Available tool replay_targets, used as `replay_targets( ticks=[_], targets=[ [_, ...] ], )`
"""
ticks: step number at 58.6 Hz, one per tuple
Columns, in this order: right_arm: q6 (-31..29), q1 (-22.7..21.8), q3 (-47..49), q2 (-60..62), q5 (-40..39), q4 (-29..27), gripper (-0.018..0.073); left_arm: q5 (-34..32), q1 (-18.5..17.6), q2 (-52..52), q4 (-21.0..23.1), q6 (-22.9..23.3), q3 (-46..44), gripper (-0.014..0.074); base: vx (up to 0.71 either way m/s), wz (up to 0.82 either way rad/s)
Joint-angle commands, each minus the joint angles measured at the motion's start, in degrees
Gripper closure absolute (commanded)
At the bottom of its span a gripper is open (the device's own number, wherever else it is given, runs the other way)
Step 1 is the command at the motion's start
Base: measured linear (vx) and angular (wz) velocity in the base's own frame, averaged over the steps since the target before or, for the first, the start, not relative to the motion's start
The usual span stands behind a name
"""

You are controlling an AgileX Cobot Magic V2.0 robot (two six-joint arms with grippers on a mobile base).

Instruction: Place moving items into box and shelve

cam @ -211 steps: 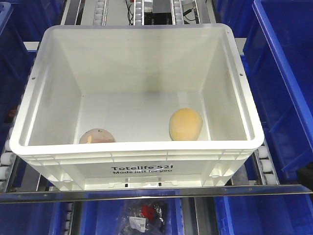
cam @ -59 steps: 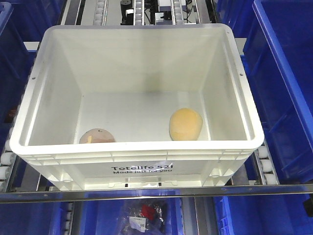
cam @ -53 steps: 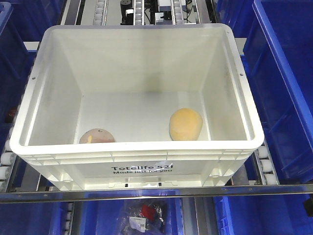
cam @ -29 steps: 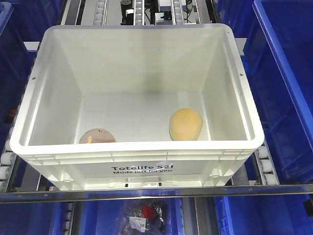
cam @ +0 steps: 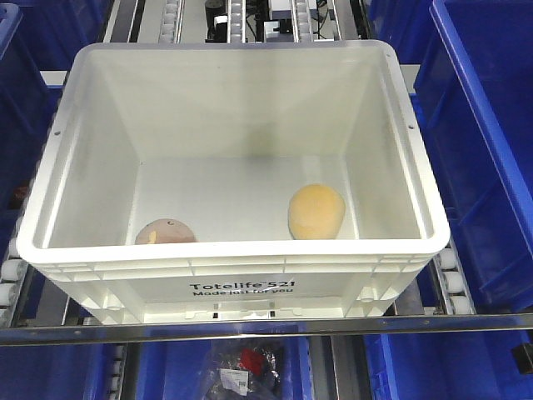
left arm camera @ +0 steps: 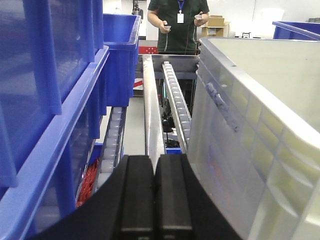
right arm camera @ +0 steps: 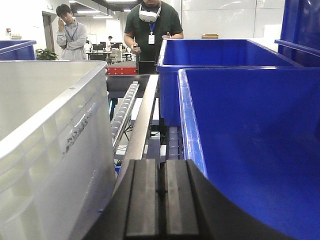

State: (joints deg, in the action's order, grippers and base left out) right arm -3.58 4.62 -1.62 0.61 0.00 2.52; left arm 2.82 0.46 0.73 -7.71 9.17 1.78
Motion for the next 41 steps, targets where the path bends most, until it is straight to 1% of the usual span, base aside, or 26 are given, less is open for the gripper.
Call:
replay_targets(
  ticks=[1,41],
  targets=[
    [-0.63,0.07,-1.28,0.82,-4.84,0.05,0.0575,-4.63,-0.04,0.78,0.45,0.01,1.47,0.0582,0.0,0.0],
    [-0.63,0.07,-1.28,0.82,-4.86,0.05,0.0575,-4.63,-0.04,0.78,0.45,0.01,1.47,0.0582,0.0,0.0]
  ],
)
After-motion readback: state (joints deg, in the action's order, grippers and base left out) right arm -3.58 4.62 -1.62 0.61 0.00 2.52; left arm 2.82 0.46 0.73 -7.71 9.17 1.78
